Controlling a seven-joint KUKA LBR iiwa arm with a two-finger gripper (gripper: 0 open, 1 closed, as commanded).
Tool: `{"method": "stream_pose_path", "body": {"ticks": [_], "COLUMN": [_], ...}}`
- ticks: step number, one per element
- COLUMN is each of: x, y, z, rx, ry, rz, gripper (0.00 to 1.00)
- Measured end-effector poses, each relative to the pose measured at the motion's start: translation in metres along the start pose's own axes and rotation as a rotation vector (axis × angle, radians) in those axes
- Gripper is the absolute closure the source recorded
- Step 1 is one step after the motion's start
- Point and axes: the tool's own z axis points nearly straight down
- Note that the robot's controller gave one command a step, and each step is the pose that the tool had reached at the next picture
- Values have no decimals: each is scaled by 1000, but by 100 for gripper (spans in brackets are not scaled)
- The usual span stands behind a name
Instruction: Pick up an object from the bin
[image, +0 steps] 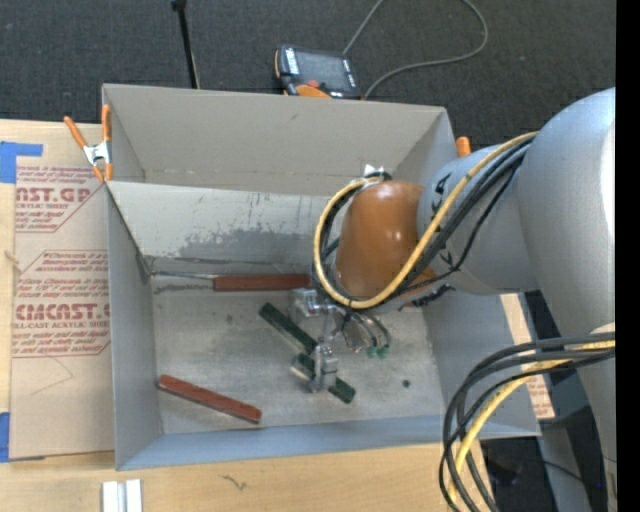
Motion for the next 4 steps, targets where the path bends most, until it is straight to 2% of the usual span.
{"method": "stream_pose_path", "body": {"ticks": [1,2,3,4], "x": [2,6,-14,27], "y": [4,21,44,15], "z": [1,-58,-222,-116], "rx": [-4,-3,-2,-2], "ry": [4,-1,-7,13], "rz": [-5,-30,-111,38], "gripper": [100,100,100,100]}}
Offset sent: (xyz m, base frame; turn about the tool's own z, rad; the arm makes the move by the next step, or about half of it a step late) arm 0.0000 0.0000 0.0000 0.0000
